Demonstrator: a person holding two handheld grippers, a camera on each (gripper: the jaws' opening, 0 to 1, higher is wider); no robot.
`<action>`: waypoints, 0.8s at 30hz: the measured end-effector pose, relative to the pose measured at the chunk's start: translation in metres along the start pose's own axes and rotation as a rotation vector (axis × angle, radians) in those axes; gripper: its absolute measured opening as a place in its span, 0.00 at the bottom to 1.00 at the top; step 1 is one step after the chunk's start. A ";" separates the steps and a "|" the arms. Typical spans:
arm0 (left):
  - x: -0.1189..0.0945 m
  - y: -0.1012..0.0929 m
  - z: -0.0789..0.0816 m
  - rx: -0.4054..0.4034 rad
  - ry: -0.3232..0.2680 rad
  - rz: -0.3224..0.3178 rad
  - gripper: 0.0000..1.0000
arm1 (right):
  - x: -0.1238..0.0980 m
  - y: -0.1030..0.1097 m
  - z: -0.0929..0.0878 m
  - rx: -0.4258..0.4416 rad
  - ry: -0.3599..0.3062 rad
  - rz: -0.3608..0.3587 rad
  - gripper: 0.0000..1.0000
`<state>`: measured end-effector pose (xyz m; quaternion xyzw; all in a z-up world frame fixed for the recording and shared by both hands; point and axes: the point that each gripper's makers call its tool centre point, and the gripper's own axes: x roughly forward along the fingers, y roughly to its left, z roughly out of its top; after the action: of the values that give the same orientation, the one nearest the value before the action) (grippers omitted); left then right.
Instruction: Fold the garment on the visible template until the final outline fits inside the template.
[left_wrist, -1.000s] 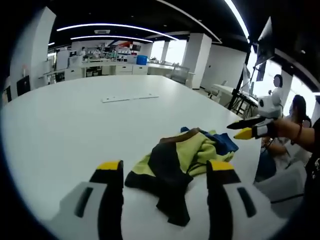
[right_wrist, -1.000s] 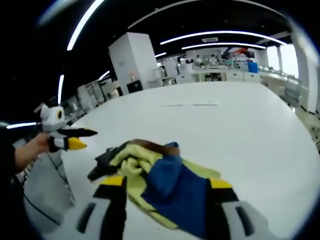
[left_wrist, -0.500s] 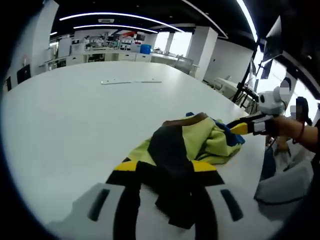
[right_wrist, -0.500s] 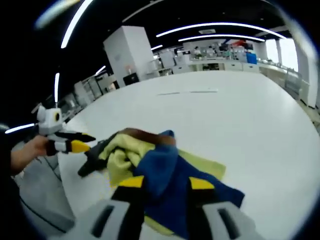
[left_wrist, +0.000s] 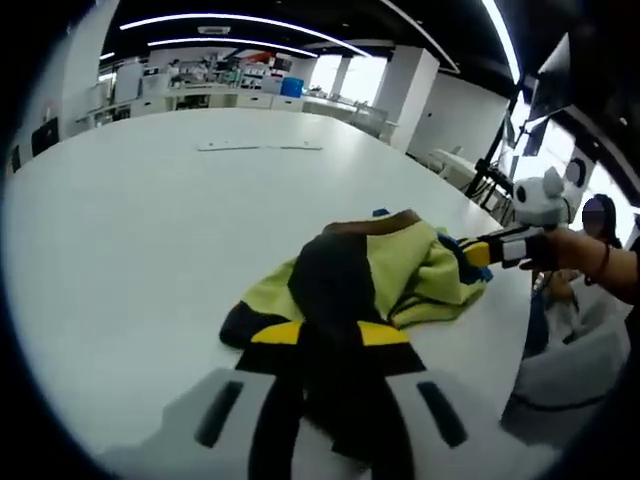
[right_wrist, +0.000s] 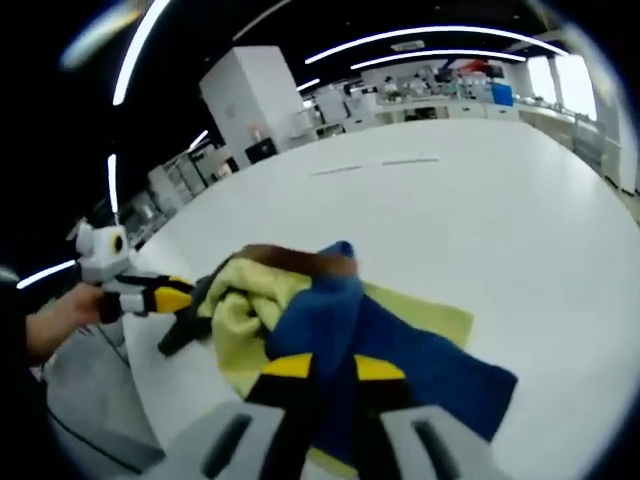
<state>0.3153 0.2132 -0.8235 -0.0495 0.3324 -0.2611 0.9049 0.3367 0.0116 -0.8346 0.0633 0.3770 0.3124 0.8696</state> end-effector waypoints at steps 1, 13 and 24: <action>0.001 0.000 -0.002 0.003 0.006 0.002 0.15 | 0.000 0.000 0.000 0.000 -0.001 0.001 0.05; 0.006 0.003 -0.008 -0.022 0.033 0.030 0.13 | 0.005 -0.002 -0.010 -0.052 0.048 -0.061 0.03; 0.001 0.001 -0.004 -0.032 0.009 0.057 0.06 | 0.003 -0.002 -0.012 -0.044 0.041 -0.075 0.00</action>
<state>0.3141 0.2136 -0.8275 -0.0536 0.3418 -0.2301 0.9096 0.3311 0.0103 -0.8455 0.0237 0.3901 0.2891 0.8739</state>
